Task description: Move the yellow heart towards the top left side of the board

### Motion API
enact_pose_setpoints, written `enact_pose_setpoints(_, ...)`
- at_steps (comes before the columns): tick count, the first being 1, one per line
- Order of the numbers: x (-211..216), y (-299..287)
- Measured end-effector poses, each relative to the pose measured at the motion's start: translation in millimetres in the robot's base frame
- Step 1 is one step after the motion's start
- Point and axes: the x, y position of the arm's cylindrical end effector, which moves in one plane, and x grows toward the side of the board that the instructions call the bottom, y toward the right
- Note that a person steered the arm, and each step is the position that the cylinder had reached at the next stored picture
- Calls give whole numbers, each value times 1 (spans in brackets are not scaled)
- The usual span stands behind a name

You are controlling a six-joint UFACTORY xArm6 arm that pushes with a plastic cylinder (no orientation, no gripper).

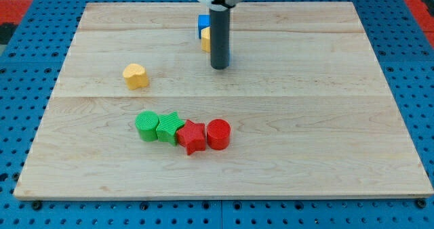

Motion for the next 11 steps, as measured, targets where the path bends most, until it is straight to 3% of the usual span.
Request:
enact_pose_setpoints(1,-10,1)
enact_pose_setpoints(3,66,-23)
enact_pose_setpoints(5,70,-18)
enact_pose_setpoints(6,99,-36)
enact_pose_setpoints(8,74,-145)
enact_pose_setpoints(10,-10,-102)
enact_pose_setpoints(11,-6,-149)
